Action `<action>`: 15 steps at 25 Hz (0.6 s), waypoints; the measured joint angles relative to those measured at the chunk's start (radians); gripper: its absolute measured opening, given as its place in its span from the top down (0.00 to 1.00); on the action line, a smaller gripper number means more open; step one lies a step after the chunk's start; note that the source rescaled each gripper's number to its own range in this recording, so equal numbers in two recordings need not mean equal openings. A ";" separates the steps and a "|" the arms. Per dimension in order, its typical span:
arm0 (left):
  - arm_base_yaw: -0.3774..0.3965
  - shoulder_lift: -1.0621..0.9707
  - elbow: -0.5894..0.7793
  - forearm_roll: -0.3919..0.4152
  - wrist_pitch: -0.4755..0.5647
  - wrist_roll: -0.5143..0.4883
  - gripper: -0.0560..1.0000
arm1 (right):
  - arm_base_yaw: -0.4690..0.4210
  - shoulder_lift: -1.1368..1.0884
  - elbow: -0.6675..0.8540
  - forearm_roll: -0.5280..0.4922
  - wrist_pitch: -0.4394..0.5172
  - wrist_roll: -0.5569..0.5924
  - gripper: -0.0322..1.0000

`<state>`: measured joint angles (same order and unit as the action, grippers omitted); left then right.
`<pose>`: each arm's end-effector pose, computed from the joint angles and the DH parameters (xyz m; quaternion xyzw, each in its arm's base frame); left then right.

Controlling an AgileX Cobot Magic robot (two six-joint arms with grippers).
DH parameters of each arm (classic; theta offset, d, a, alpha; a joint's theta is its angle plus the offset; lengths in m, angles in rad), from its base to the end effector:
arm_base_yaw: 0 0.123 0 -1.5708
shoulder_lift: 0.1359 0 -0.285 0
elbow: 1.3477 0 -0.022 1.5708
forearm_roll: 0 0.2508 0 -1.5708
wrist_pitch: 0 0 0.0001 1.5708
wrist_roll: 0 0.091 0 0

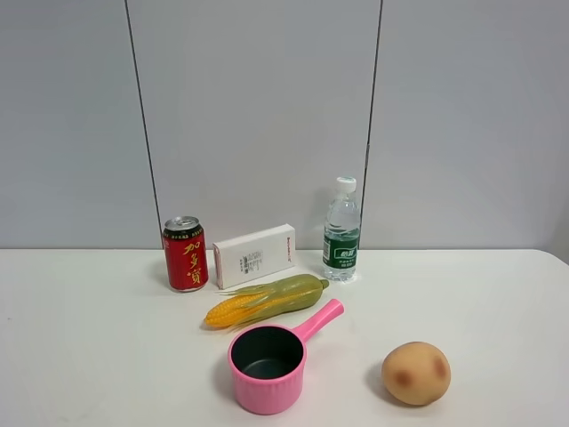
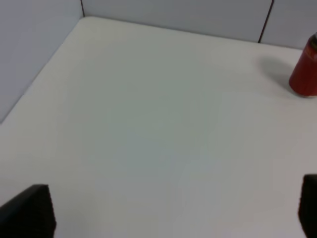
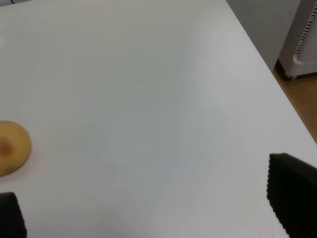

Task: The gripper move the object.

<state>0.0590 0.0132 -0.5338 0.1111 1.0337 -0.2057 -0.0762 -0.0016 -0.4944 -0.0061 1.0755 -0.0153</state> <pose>-0.0065 0.0083 0.2893 -0.1127 0.8317 0.0157 0.5435 -0.0051 -0.0001 0.2745 0.0263 0.8577 -0.0265 0.5128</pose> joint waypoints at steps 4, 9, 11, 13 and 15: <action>0.000 -0.018 0.026 -0.014 0.022 0.000 0.01 | 0.000 0.000 0.000 0.000 0.000 0.000 0.00; 0.000 -0.019 0.026 -0.015 0.022 -0.001 0.01 | 0.000 0.000 0.000 0.000 0.000 0.000 0.00; 0.000 -0.019 0.026 -0.015 0.022 -0.001 0.01 | 0.000 0.000 0.000 0.000 0.000 0.000 0.00; 0.000 -0.019 0.026 -0.015 0.022 -0.001 0.01 | 0.000 0.000 0.000 0.000 0.000 0.000 0.00; 0.000 -0.019 0.026 -0.015 0.022 -0.001 0.01 | 0.000 0.000 0.000 0.000 0.000 0.000 0.00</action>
<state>0.0590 -0.0056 -0.5074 0.0961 1.0555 -0.2068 -0.0762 -0.0016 -0.4944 -0.0061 1.0755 -0.0153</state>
